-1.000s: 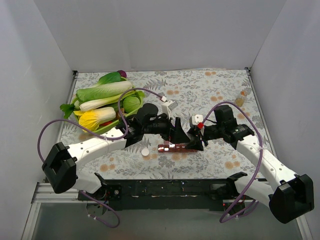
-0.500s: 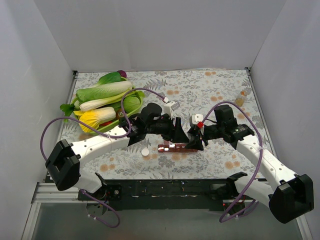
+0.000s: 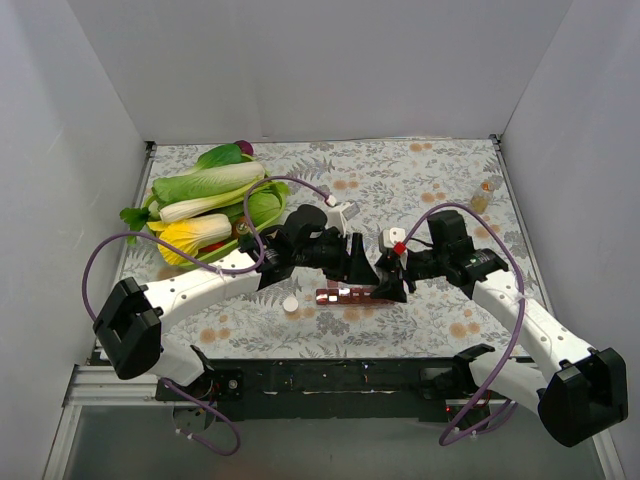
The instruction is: Sort the pills into containers
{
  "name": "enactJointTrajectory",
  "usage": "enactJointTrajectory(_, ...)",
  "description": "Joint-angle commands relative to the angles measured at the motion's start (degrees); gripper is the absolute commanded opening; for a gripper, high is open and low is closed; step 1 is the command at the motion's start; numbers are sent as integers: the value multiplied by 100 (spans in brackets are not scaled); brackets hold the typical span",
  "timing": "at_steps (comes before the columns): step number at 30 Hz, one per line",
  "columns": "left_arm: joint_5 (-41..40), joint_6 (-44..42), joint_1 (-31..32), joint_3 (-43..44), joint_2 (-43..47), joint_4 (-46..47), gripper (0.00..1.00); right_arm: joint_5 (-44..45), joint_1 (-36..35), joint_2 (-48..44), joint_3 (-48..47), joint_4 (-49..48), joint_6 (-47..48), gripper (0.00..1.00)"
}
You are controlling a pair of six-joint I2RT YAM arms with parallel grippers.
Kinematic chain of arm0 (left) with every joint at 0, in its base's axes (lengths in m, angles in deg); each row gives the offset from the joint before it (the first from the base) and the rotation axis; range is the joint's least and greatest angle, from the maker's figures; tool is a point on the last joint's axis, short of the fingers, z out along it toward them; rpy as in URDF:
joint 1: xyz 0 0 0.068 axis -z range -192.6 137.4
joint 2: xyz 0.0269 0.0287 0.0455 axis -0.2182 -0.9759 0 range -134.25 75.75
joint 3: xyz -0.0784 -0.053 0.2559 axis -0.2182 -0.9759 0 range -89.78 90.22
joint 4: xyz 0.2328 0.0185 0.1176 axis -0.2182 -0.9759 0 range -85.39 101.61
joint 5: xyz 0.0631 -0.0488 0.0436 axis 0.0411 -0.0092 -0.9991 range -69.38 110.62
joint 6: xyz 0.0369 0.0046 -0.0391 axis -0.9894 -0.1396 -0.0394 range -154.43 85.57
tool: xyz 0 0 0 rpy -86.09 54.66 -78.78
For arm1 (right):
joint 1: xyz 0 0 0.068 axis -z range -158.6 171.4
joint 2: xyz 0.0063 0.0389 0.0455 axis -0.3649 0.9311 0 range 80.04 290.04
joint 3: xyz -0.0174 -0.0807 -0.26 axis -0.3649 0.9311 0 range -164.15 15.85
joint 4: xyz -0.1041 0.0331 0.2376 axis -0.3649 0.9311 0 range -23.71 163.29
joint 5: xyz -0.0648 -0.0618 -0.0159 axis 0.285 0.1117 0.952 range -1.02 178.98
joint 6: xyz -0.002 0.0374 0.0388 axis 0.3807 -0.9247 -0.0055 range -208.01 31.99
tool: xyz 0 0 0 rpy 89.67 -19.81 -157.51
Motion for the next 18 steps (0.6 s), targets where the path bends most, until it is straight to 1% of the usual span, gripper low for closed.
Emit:
enactJointTrajectory(1, -213, 362, 26, 202, 32, -111, 0, 6, 6, -31, -22, -392, -20, 66)
enactJointTrajectory(4, -248, 389, 26, 185, 32, -111, 0, -47, 6, -31, -48, -401, -55, 71)
enactJointTrajectory(7, -266, 415, 26, 158, 41, -85, 0, -74, 6, -22, -57, -418, -90, 72)
enactJointTrajectory(11, -292, 477, 17, 106, 85, -23, 0, -83, 6, -22, -48, -445, -125, 71)
enactJointTrajectory(15, -249, 582, -18, 53, 129, 91, 0, -118, 14, -22, -13, -497, -178, 66)
enactJointTrajectory(18, -187, 679, -62, -26, 164, 223, 0, -109, 6, -22, 5, -506, -187, 66)
